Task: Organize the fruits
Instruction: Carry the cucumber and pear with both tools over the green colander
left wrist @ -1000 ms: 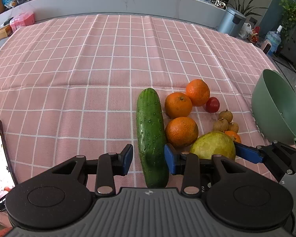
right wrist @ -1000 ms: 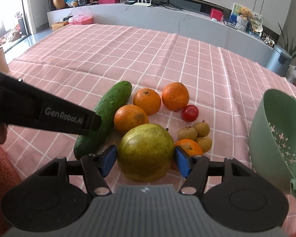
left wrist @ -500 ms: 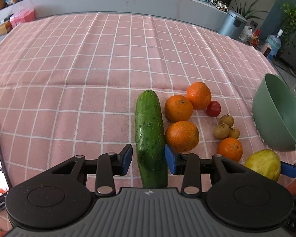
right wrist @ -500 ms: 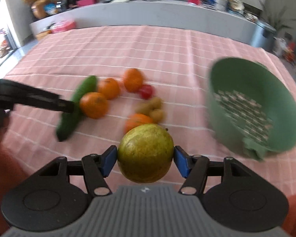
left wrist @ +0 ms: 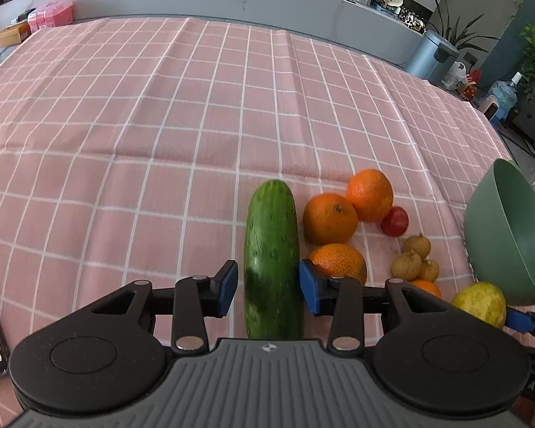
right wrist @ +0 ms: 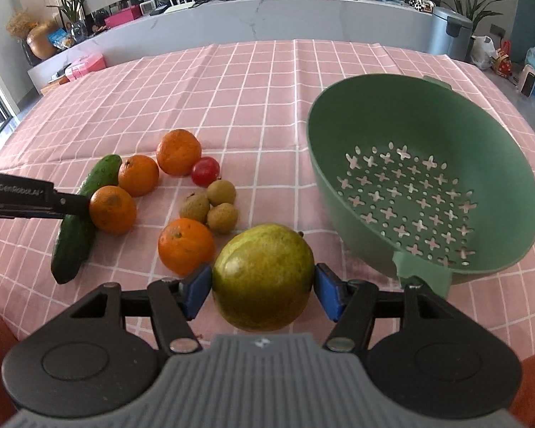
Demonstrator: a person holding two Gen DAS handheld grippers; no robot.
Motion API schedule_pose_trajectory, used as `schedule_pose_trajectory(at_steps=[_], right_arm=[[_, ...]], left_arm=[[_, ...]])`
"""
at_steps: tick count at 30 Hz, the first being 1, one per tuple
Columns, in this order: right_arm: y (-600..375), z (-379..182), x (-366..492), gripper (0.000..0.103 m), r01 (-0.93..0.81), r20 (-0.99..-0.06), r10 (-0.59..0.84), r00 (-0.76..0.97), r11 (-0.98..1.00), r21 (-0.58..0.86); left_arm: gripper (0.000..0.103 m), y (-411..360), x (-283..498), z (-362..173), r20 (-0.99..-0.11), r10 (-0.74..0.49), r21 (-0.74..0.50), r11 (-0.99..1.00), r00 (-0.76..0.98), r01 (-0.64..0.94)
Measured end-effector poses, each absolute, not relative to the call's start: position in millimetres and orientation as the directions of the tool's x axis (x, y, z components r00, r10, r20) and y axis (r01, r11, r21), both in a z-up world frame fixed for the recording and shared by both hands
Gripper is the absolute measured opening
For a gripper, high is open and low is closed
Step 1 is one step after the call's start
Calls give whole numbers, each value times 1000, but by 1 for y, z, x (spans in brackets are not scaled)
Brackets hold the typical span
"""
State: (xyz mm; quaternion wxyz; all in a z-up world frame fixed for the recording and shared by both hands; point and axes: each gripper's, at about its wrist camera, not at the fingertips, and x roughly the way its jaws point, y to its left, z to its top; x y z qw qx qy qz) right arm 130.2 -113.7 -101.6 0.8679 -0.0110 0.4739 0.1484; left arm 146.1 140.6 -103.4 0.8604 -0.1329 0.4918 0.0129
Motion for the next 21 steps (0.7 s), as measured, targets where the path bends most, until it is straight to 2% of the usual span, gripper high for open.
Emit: schedule_pose_trajectory(at_steps=[4,10,12,13,21], right_arm=[[-115,-102,132,60,-273,-826,258,501,953,131],[-115,-103,132,60,-290,-823,267,502,948,131],[-113,-104,133,60,-292,-824,262,503,949,123],[-113,-104,133,60,-292,-824,262,502,949,123],[-108,-106,130,59,-310,-817,257,516,945,101]], left_arm=[[49,143,158,-107,-857,-120,-226,962,502,-156],[49,145,170,-122,-862,-197,-307,936,467,-171],[48,142,170,-122,-860,-190,-293,943,474,-154],[43,141,170,-122,-857,-197,-300,942,477,-150],[42,138,163,-116,-845,-182,-296,943,503,-155]])
